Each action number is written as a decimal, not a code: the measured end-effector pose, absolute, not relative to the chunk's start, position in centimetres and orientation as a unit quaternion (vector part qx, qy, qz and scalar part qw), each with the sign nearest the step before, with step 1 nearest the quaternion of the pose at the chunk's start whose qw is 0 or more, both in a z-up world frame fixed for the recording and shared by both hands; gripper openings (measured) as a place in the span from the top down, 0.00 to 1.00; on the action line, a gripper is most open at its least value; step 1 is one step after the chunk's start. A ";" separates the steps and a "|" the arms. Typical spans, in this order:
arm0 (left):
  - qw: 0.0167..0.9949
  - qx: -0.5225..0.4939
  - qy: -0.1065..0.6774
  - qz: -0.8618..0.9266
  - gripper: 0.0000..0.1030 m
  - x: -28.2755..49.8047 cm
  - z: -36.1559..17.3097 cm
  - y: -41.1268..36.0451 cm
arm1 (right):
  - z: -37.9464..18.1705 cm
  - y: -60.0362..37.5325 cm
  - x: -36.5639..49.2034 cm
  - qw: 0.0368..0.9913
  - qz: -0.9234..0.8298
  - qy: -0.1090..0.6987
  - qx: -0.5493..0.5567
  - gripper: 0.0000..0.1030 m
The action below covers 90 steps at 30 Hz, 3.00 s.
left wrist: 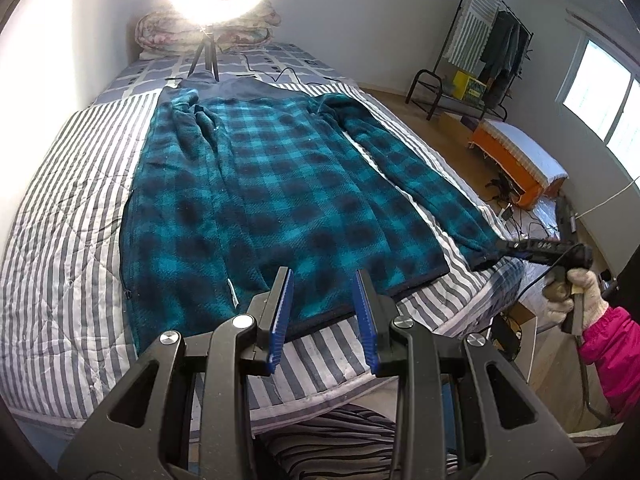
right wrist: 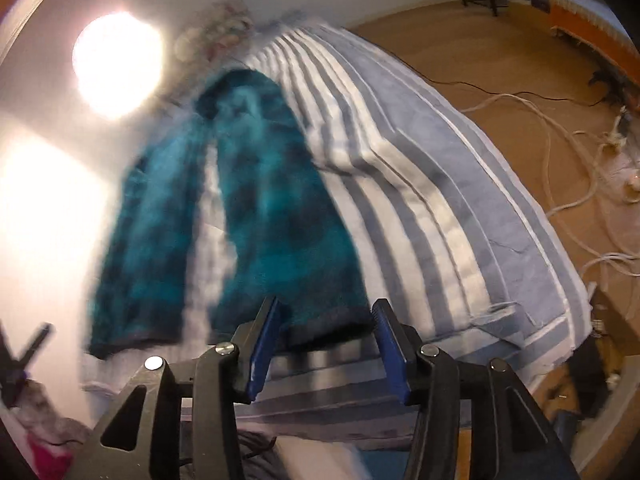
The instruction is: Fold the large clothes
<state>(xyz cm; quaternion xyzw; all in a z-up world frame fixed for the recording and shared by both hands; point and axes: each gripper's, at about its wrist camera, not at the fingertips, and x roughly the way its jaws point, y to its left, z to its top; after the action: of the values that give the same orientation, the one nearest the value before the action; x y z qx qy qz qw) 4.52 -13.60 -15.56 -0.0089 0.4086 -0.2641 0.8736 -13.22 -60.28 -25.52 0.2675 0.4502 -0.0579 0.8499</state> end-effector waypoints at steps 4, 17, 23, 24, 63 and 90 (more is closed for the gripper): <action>0.872 -0.011 0.411 -0.265 0.70 4.6 -15.7 -13.8 | -25.8 -62.9 -13.7 0.840 -0.069 0.423 0.334 0.51; 0.869 -0.011 0.417 -0.264 0.70 5.5 -16.1 -14.2 | -23.7 -58.8 -11.1 0.854 -0.083 0.431 0.280 0.95; 0.869 -0.050 0.418 -0.260 0.70 6.9 -16.1 -13.1 | -17.5 -51.6 -8.1 0.904 -0.049 0.398 0.149 0.96; 0.868 -0.057 0.419 -0.259 0.70 7.1 -16.2 -12.9 | -17.0 -50.1 -7.3 0.909 -0.036 0.395 0.131 0.96; 0.750 -0.165 0.540 -0.344 1.00 13.6 -26.8 -22.1 | -17.1 -51.7 7.4 0.886 0.061 0.420 0.185 0.55; 0.770 -0.155 0.500 -0.365 1.00 13.5 -24.4 -20.8 | -17.9 -50.5 25.7 0.890 -0.088 0.445 0.035 0.98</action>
<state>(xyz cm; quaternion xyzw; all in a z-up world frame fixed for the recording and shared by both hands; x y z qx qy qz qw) 13.49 -20.76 -24.37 -0.1553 0.5002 -0.3650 0.7697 25.66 -50.48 -17.94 0.0355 0.4452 -0.0877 0.8904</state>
